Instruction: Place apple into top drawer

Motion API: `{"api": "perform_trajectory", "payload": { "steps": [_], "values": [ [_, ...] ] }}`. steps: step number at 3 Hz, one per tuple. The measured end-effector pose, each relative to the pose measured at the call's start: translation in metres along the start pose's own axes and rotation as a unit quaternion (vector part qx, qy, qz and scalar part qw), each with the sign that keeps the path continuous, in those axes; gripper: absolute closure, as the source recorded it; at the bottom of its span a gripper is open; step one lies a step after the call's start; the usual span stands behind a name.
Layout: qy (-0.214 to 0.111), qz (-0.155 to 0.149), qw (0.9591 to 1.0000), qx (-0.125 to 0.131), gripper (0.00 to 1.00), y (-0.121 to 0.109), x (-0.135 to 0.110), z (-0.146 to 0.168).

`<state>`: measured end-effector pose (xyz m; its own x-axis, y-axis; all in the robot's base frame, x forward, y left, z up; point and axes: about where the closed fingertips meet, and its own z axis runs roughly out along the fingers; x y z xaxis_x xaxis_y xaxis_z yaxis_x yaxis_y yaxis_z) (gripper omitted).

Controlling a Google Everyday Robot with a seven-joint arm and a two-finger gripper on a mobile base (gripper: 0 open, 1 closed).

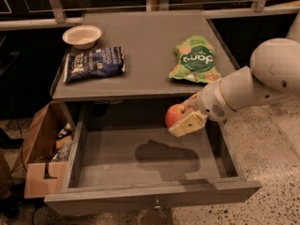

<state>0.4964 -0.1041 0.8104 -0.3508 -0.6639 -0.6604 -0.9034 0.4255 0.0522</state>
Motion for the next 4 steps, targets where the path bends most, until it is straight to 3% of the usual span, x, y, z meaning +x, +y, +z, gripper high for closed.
{"api": "perform_trajectory", "payload": {
  "steps": [1, 2, 3, 4],
  "values": [
    [-0.009, 0.024, 0.9996, -0.013, 1.00, 0.004, 0.016, 0.023],
    [-0.029, 0.052, 0.9981, -0.011, 1.00, 0.000, 0.039, 0.067],
    [-0.029, 0.053, 0.9981, -0.011, 1.00, 0.000, 0.039, 0.067],
    [-0.023, 0.070, 0.9972, -0.012, 1.00, 0.004, 0.050, 0.087]
  ]
}}
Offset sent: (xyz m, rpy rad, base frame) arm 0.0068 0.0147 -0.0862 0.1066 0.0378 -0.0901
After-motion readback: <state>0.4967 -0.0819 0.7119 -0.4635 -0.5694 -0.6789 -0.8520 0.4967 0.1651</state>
